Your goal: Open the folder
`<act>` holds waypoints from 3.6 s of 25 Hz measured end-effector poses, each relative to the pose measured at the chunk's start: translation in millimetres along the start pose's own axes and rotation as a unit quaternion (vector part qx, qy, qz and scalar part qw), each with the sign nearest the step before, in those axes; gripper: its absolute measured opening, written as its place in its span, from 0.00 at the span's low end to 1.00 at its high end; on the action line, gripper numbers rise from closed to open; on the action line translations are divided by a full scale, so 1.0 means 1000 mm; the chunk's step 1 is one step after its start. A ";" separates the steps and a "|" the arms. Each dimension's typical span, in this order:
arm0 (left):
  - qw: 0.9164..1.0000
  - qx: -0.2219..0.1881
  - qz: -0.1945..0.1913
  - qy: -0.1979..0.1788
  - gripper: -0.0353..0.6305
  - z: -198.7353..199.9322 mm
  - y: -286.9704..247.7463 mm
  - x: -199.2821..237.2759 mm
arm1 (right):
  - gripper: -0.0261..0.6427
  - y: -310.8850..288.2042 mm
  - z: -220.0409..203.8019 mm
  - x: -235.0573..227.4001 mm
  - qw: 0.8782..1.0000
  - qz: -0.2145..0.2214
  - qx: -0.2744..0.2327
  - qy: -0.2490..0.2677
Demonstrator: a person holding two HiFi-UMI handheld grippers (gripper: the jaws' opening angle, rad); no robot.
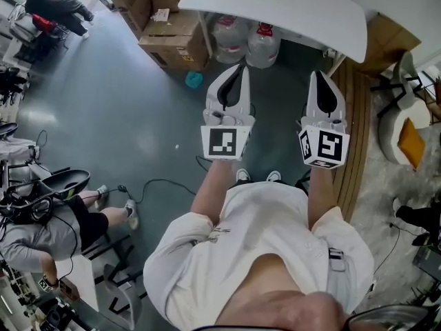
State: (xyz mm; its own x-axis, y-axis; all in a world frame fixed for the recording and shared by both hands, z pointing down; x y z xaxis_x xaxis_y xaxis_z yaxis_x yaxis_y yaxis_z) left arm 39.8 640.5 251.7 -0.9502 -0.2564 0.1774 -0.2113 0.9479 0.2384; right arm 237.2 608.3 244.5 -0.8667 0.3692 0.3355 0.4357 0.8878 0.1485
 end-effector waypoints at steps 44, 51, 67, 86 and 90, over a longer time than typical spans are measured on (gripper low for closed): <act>0.995 0.041 -0.074 -0.043 0.05 -0.049 -0.072 -0.154 | 0.04 0.065 -0.068 -0.132 0.998 -0.044 0.025 -0.043; 0.997 0.043 -0.037 -0.054 0.05 -0.061 -0.077 -0.159 | 0.04 0.058 -0.087 -0.148 0.998 -0.021 0.023 -0.053; 0.998 0.032 -0.046 -0.035 0.05 -0.076 -0.160 -0.073 | 0.04 -0.060 -0.103 -0.130 0.999 -0.019 0.034 -0.027; 0.998 0.025 -0.048 -0.028 0.05 -0.067 -0.262 0.078 | 0.04 -0.237 -0.097 -0.071 0.999 -0.017 0.036 -0.002; 0.999 0.020 -0.045 -0.023 0.05 -0.066 -0.271 0.102 | 0.04 -0.261 -0.094 -0.059 0.999 -0.017 0.031 0.005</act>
State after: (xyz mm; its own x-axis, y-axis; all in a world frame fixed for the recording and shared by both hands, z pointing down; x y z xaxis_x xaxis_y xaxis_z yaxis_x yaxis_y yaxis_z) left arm 15.8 344.6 268.2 -0.9362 -0.3329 0.1129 -0.3044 0.9284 0.2129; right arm 197.6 329.5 273.2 -0.8785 0.3354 0.3403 0.3890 0.9156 0.1015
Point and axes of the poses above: the fingertips, and each gripper's own axes: y backward along the fingers, x to its left, z out of its top, the point moved 6 cm from there along y, backward along the fingers, and after that the axes turned 13 degrees about y, right-handed, at the moved point
